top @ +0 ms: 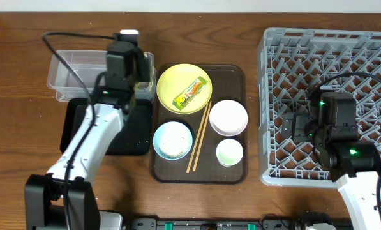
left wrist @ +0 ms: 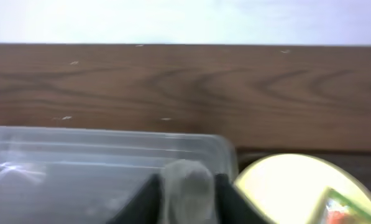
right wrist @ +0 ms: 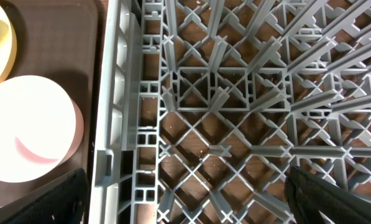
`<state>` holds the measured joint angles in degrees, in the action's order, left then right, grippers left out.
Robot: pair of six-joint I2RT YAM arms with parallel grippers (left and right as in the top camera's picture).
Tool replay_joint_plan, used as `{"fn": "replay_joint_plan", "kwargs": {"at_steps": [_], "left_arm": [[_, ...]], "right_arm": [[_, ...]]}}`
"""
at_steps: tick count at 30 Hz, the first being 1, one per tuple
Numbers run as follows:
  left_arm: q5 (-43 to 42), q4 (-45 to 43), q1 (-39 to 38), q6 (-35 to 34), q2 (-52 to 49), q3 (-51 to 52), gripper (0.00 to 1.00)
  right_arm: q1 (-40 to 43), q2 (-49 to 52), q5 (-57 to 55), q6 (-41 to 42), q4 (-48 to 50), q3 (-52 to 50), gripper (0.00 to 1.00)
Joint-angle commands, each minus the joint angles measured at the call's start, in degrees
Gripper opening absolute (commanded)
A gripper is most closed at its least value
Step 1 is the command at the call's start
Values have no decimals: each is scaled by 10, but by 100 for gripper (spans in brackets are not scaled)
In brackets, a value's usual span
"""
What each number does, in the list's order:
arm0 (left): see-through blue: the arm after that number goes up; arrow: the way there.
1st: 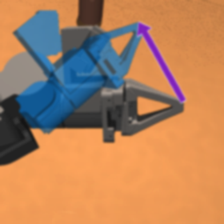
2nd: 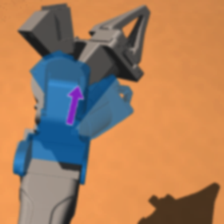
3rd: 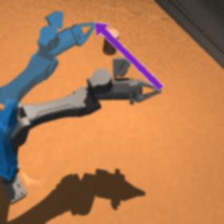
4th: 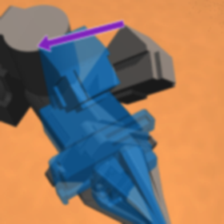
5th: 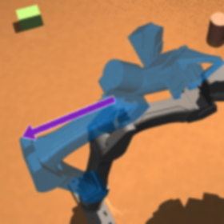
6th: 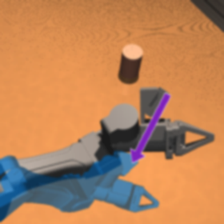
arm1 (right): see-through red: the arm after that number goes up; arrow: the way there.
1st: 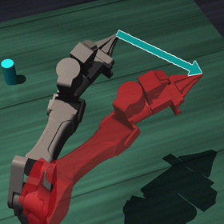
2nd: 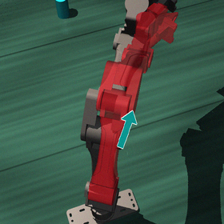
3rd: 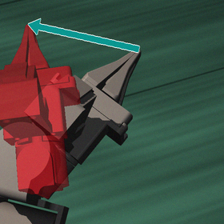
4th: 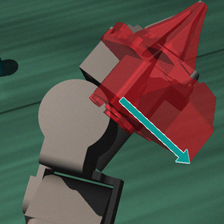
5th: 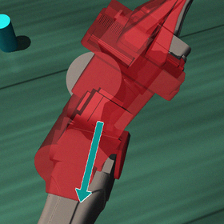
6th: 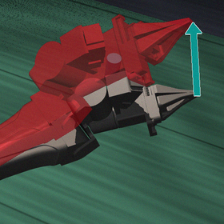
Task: Sort waste into correct bins and load items into the dishwasher rack
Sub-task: 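Carry the tissue with the left gripper and drop it into the clear bin, then return the left gripper to the plate and grasp the snack wrapper, then carry the wrapper with the left gripper and drop it into the clear bin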
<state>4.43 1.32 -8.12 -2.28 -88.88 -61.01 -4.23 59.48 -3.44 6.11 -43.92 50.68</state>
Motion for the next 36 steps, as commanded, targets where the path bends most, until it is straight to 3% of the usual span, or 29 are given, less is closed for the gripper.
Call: {"fn": "replay_joint_plan", "kwargs": {"at_steps": [1, 4, 9, 13, 18, 25, 32, 36], "left_arm": [[5, 5, 7, -1, -3, -8, 54], [-31, 17, 0, -1, -2, -8, 59], [-165, 51, -27, -1, -6, -7, 64], [-182, 64, -57, 16, -20, 3, 72], [-181, 62, -97, 83, -66, 7, 79], [-179, 50, -132, 163, -146, 7, 80], [-147, 13, -133, 169, -202, 7, 79], [-140, 11, -133, 168, -217, 7, 68]], "right_arm": [[8, -4, 0, 7, 0, 13, 99], [8, -4, 0, 7, -1, 13, 99], [8, -4, 0, 7, -1, 13, 99], [8, -4, 0, 7, -1, 13, 99], [9, -4, 0, 7, -1, 13, 99], [8, -4, 0, 7, -1, 13, 99], [8, -4, 0, 7, -6, 13, 99], [8, -4, 0, 7, -7, 13, 99]]}}
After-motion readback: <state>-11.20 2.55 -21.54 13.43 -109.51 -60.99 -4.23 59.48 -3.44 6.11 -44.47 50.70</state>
